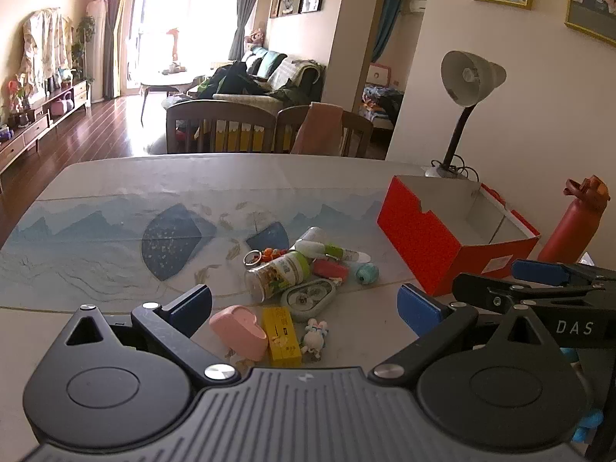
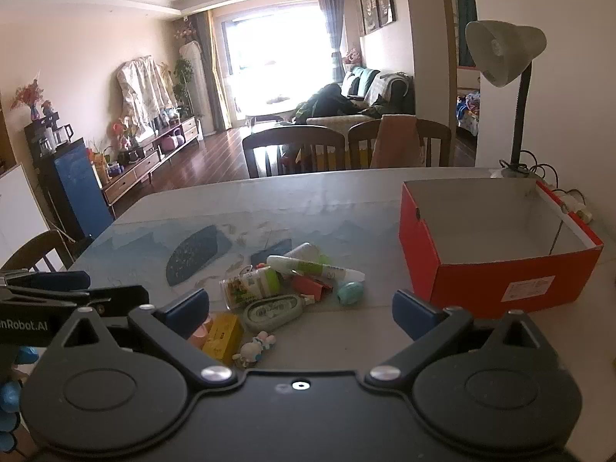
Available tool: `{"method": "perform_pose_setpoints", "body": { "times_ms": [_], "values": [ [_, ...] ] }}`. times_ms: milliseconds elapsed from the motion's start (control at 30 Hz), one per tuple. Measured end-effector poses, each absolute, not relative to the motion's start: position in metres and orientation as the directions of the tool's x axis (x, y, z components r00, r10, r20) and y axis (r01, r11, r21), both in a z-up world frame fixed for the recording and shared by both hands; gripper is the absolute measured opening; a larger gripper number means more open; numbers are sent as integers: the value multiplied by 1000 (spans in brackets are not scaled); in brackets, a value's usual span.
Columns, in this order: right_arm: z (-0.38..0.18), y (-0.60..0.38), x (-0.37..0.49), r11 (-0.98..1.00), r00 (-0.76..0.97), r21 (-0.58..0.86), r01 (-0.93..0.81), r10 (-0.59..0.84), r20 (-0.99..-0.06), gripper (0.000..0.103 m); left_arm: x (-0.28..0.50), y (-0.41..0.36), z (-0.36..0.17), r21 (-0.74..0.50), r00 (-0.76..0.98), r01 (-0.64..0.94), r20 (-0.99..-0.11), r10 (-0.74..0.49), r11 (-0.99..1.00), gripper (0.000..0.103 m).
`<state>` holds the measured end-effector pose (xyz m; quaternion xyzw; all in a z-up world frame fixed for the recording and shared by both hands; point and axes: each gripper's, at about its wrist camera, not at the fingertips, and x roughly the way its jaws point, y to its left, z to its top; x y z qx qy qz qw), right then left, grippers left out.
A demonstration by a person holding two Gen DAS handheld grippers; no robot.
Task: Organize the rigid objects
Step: 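Grasp the pink heart-shaped dish with the left gripper while the right gripper grasps the white bunny figurine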
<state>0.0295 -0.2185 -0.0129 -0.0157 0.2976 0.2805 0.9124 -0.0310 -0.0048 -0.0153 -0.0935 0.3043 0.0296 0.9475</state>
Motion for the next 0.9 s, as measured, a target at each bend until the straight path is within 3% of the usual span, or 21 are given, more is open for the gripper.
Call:
{"method": "perform_pose_setpoints", "body": {
  "times_ms": [333,633,900],
  "values": [
    [-25,-211,39,821,632,127,-557,518,-576,101,-20,3,-27,-174,790,-133,-613,-1,976,103],
    [-62,-180,52,760,530,106,-642,539,-655,93,5,25,-59,-190,721,-179,-693,-3,965,103],
    [-93,-155,79,791,532,77,-608,477,-699,84,31,52,-91,-208,658,-268,-752,21,941,102]
  ]
}}
